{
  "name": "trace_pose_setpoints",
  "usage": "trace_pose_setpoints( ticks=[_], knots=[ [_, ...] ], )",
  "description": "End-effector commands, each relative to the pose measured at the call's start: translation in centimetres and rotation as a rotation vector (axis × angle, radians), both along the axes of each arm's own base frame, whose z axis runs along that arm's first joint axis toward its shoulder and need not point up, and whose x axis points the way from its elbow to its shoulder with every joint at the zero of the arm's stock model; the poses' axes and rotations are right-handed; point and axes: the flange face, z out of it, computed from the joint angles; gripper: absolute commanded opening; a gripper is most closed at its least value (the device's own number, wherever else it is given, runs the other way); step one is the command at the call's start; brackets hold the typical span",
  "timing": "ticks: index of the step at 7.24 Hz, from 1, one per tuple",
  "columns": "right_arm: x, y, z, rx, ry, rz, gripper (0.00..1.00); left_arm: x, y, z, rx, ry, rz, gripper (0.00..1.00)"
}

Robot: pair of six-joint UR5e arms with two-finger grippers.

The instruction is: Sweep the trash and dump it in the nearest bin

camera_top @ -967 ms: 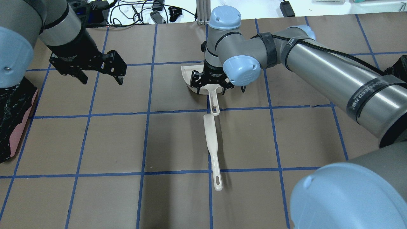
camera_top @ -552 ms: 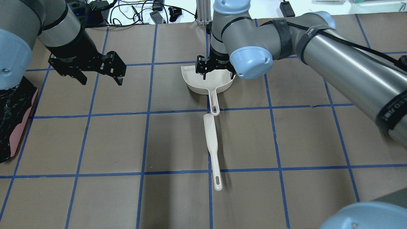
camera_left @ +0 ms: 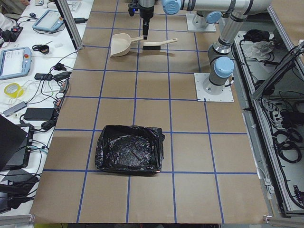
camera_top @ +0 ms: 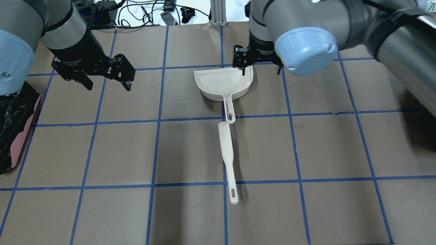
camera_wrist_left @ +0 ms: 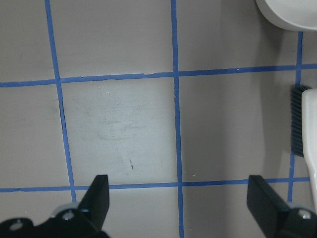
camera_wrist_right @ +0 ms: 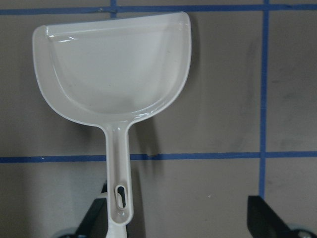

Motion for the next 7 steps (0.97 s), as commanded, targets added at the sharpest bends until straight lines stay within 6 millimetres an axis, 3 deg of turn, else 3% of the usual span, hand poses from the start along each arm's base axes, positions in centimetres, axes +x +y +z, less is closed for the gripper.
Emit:
trace_pose_setpoints(
  ticks=[1,4,7],
  knots=[
    [-4.7,1.4,3.9,-0.037,0.012,-0.001,1.00,-0.1,0.2,0.0,0.001,0.003,-0.002,1.00],
    [-4.3,1.3,4.5,-0.042,-0.041,0.005,1.00,-0.1,1.0,-1.1,0.010,0.000,-0.002,1.00],
    [-4.3,1.3,4.5,-0.042,-0.040,0.005,1.00,0.0,1.1,-0.6,0.010,-0.003,-0.002,1.00]
  ],
)
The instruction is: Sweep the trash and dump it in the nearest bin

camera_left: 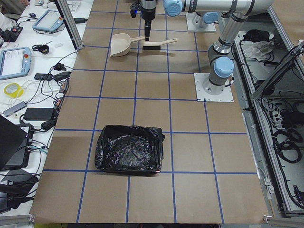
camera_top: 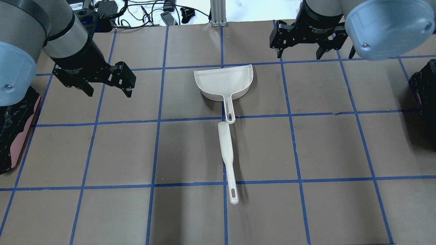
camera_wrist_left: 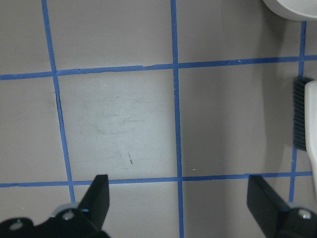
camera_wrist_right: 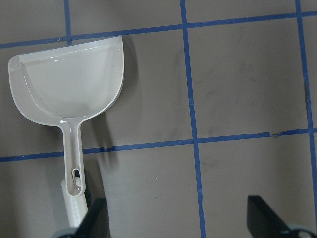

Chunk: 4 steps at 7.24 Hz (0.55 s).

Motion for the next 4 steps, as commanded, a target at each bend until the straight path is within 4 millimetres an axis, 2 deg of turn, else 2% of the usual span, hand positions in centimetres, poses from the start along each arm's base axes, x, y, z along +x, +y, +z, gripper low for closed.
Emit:
trace_pose_setpoints(
  ticks=[1,4],
  knots=[
    [-0.03,-0.01,0.03,-0.001,0.002,0.000,1.00,-0.02,0.01,0.05,0.004,0.002,0.000,1.00],
    [-0.07,-0.02,-0.01,-0.003,0.006,-0.001,1.00,-0.02,0.07,0.10,0.004,0.002,0.000,1.00]
  ],
)
